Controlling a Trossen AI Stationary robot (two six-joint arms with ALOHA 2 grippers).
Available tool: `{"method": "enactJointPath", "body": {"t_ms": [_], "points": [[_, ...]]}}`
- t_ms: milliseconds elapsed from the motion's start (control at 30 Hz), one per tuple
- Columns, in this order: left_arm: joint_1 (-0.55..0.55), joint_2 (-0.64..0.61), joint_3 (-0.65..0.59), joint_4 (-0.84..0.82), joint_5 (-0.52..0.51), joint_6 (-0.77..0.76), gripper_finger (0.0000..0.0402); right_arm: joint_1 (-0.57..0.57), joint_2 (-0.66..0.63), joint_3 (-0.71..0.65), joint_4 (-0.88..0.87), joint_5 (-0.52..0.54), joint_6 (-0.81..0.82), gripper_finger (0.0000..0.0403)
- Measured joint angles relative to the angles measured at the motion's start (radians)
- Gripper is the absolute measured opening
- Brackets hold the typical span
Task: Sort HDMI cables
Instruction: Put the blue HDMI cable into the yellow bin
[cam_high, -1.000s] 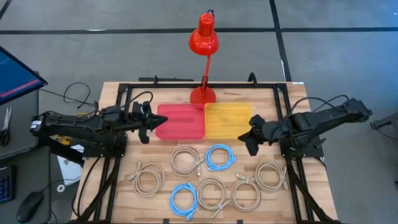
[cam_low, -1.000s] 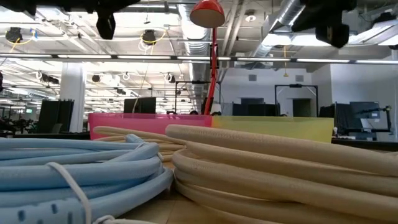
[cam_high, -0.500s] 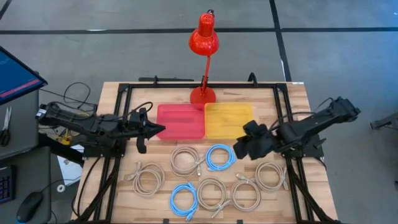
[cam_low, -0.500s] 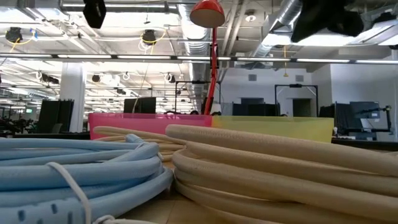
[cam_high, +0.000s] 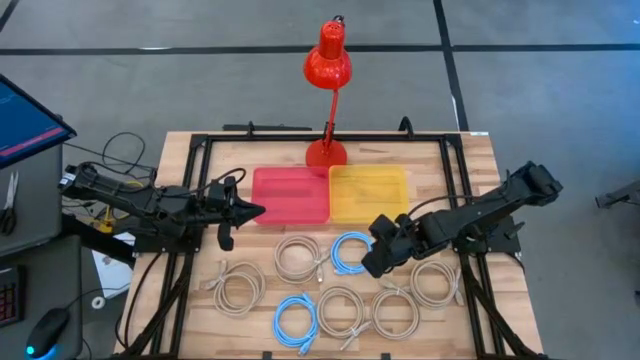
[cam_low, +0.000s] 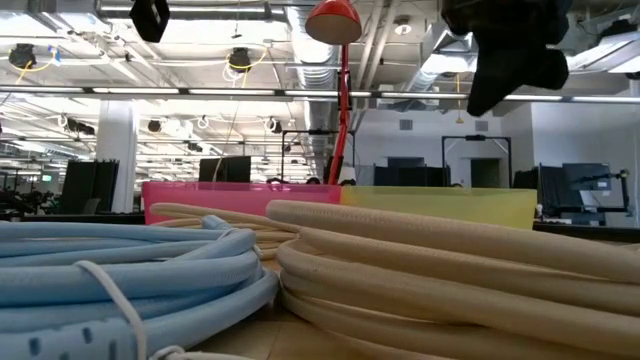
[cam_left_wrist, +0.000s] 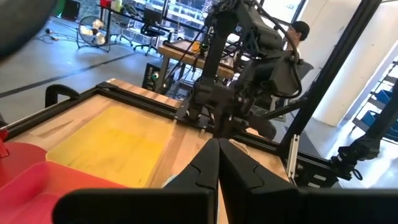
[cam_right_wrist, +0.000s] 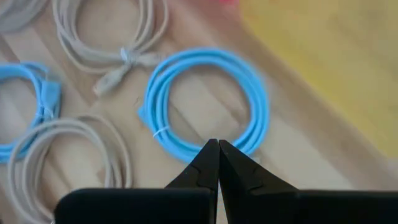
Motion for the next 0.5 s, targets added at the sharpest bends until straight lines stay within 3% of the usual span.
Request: {"method": "enactJointPath", "body": {"t_ms": [100,200,500], "points": [[0.000,0.000,0.000,0.000,0.000,0.000,0.0006,-0.015,0.019,0.000,0.001,-0.067,0.019,0.0007],[0.000,0.000,0.000,0.000,0.000,0.000,0.0005,-0.026,0.040,0.000,-0.002,-0.070,0.048,0.0028],[0.000,0.000,0.000,0.000,0.000,0.000,0.0009,-0.063,0.125,0.000,-0.016,-0.038,0.134,0.0149]]}}
